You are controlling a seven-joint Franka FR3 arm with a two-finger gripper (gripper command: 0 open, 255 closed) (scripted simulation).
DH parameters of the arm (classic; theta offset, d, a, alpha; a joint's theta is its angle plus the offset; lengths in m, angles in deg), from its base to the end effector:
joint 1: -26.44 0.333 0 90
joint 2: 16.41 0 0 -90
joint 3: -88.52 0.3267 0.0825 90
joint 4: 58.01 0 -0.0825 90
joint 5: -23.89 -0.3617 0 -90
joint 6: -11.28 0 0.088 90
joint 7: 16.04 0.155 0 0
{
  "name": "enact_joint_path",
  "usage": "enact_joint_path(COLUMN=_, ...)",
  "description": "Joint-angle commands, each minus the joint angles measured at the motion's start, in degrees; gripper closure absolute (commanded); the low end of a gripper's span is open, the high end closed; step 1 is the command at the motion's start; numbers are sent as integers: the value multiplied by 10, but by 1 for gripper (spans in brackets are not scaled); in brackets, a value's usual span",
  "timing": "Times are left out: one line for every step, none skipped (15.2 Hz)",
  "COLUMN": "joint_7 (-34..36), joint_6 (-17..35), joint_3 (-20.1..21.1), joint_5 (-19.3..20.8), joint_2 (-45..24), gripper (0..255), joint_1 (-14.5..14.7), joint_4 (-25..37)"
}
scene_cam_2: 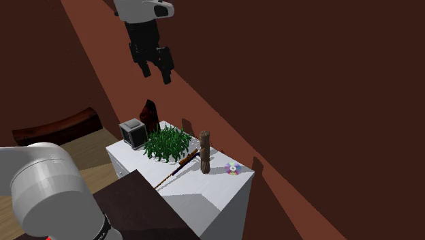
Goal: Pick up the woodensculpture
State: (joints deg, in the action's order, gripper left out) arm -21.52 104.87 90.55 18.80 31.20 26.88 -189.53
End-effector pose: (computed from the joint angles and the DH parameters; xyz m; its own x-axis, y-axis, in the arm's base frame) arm 0.2773 0.0289 0.5967 0.9770 0.1250 0.1728 0.1348 -0.9898 -0.0458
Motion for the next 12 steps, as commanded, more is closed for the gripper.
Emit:
enact_joint_path(joint_7=0, joint_6=0, joint_3=0, joint_5=0, joint_2=0, gripper=0, joint_1=0, joint_4=0)
enact_joint_path(joint_7=2, joint_6=17, joint_3=4, joint_5=-2, joint_2=-13, gripper=0, joint_1=0, joint_4=-7)
enact_joint_path(joint_7=5, joint_6=33, joint_3=7, joint_5=-3, joint_2=-26, gripper=0, joint_1=0, joint_4=-13)
enact_joint_path(joint_7=7, joint_6=50, joint_3=11, joint_5=-5, joint_2=-40, gripper=0, joint_1=1, joint_4=-18)
enact_joint_path(joint_7=10, joint_6=67, joint_3=14, joint_5=-7, joint_2=-55, gripper=0, joint_1=1, joint_4=-22)
enact_joint_path(joint_7=12, joint_6=83, joint_3=18, joint_5=-8, joint_2=-70, gripper=0, joint_1=1, joint_4=-26)
enact_joint_path(joint_7=15, joint_6=99, joint_3=21, joint_5=-9, joint_2=-86, gripper=0, joint_1=1, joint_4=-29)
enact_joint_path(joint_7=17, joint_6=116, joint_3=25, joint_5=-10, joint_2=-102, gripper=0, joint_1=2, joint_4=-31)
enact_joint_path(joint_7=20, joint_6=132, joint_3=28, joint_5=-11, joint_2=-119, gripper=0, joint_1=2, joint_4=-33)
enact_joint_path(joint_7=22, joint_6=147, joint_3=32, joint_5=-12, joint_2=-137, gripper=0, joint_1=2, joint_4=-34)
enact_joint_path(joint_7=25, joint_6=163, joint_3=35, joint_5=-13, joint_2=-155, gripper=0, joint_1=2, joint_4=-34)
enact_joint_path(joint_7=28, joint_6=178, joint_3=39, joint_5=-13, joint_2=-173, gripper=0, joint_1=2, joint_4=-33)
